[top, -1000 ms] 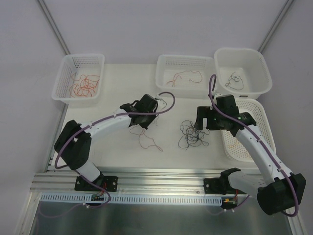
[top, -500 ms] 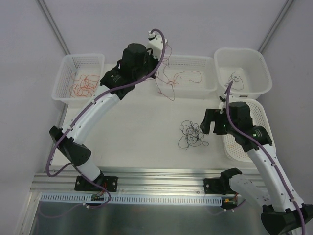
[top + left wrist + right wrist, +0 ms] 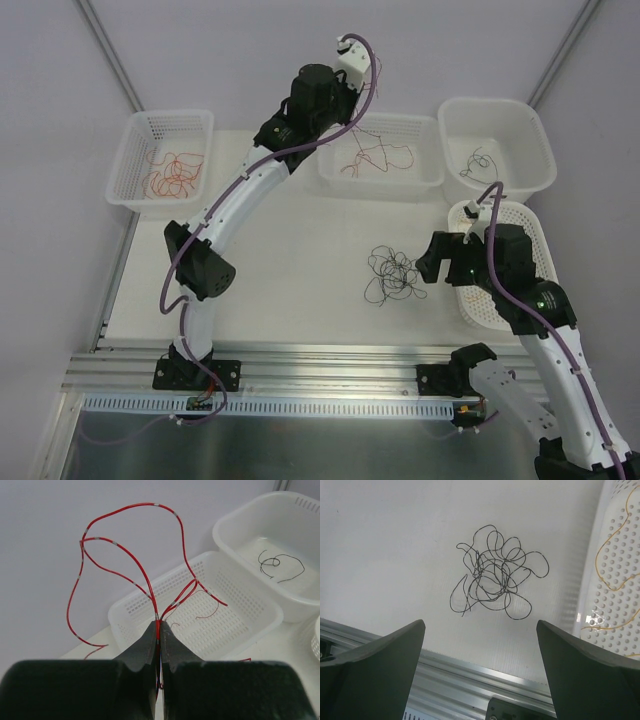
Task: Untangle the cables
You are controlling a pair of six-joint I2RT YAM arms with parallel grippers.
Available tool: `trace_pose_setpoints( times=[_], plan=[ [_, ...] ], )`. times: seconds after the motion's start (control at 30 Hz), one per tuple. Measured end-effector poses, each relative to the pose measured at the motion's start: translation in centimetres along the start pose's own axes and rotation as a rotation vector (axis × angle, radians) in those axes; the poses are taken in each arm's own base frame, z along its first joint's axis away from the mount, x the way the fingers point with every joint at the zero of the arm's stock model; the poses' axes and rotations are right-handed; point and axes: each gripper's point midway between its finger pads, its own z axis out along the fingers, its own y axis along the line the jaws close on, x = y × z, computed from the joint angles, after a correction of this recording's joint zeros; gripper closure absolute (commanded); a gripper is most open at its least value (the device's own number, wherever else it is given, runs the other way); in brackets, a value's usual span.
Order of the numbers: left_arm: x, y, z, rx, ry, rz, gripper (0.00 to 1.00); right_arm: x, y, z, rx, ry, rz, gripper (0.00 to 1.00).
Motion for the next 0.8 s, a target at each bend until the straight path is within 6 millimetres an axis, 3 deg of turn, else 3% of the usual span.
trace_pose_setpoints(
  times=[0.4,0.43,0.47,0.57,0.6,0.73,0.8],
  plan=[
    [4.9,-0.4,7.9,0.000,-0.091,-0.043,1.00,1.5,-0.2,-1.9,-0.007,-0.007,-0.002,0.01],
    [5.7,-0.5,8.6,-0.001,-0.092,-0.052,0.95,1.6,-0.3,-2.0,-0.006,-0.005,-0.005,0.01],
    [6.5,-0.5,9.3,-0.002,-0.094,-0.058,0.76,1.8,-0.3,-2.0,-0.005,-0.003,-0.006,0.01],
    [9.7,-0.4,11.3,-0.009,-0.070,-0.085,0.46,2.1,-0.5,-2.1,-0.001,0.011,-0.011,0.01],
    [11.1,-0.5,11.9,-0.009,-0.053,-0.099,0.25,2.3,-0.5,-2.2,0.001,0.017,-0.012,0.01],
    [16.1,-0.4,13.0,-0.012,0.031,-0.146,0.03,2.5,-0.6,-2.2,0.008,0.028,-0.012,0.01],
    [17.5,-0.4,13.0,-0.006,0.060,-0.161,0.01,2.6,-0.7,-2.1,0.009,0.032,-0.011,0.01]
  ],
)
